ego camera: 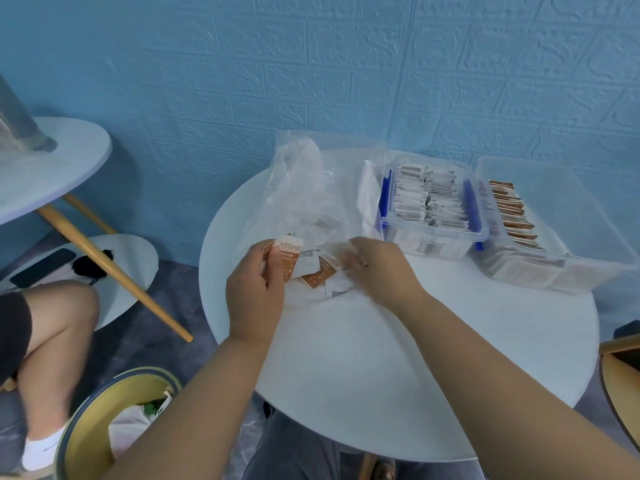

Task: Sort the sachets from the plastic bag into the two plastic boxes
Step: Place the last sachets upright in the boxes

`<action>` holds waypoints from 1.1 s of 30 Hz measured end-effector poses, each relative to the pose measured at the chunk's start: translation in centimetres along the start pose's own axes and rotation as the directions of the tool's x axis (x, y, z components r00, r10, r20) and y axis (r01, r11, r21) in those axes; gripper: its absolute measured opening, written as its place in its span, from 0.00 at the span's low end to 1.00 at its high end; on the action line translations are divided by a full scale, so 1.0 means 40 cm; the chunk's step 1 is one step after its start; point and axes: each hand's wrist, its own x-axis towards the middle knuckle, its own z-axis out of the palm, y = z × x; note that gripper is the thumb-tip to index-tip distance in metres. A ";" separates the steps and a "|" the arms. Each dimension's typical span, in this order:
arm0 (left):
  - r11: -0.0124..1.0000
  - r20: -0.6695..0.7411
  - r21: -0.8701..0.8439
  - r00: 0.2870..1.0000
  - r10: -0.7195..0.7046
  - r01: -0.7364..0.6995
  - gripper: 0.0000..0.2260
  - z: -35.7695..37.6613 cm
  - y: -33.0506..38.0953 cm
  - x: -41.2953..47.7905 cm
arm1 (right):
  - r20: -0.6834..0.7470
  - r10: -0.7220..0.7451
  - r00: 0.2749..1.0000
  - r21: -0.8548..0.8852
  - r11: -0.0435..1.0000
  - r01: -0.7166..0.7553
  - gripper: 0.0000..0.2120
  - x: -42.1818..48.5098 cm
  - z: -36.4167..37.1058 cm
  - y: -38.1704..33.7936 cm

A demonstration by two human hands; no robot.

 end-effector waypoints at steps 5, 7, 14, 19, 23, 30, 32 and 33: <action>0.997 -0.054 -0.066 0.998 0.034 -0.037 0.11 -0.003 0.008 0.000 | -0.034 0.162 0.986 0.416 0.899 -0.134 0.01 -0.005 -0.052 0.008; 0.995 -0.027 -0.099 1.000 0.011 -0.014 0.10 0.000 0.015 0.007 | 0.020 0.179 0.984 0.580 0.799 -0.158 0.02 -0.019 -0.063 0.001; 0.902 0.166 -0.297 0.947 -0.274 0.313 0.06 0.019 0.082 0.068 | 0.228 0.107 0.968 0.682 0.692 -0.237 0.05 -0.030 -0.055 -0.030; 0.647 0.337 -0.509 0.823 -0.457 0.568 0.08 0.036 0.125 0.099 | 0.263 0.117 0.958 0.804 0.521 -0.285 0.04 -0.015 -0.028 -0.047; 0.648 0.330 -0.529 0.836 -0.438 0.548 0.08 0.041 0.144 0.103 | 0.232 0.154 0.961 0.847 0.454 -0.277 0.04 -0.014 -0.026 -0.039; 0.530 0.275 -0.647 0.816 -0.508 0.548 0.07 0.015 0.124 0.126 | 0.232 0.186 0.955 0.852 0.434 -0.292 0.05 -0.034 -0.037 0.009; 0.583 0.247 -0.598 0.818 -0.520 0.550 0.07 0.009 0.106 0.125 | 0.229 0.192 0.954 0.850 0.439 -0.293 0.06 -0.036 -0.041 0.021; 0.615 0.232 -0.565 0.822 -0.520 0.549 0.07 0.006 0.094 0.122 | 0.232 0.191 0.954 0.845 0.445 -0.295 0.06 -0.037 -0.043 0.024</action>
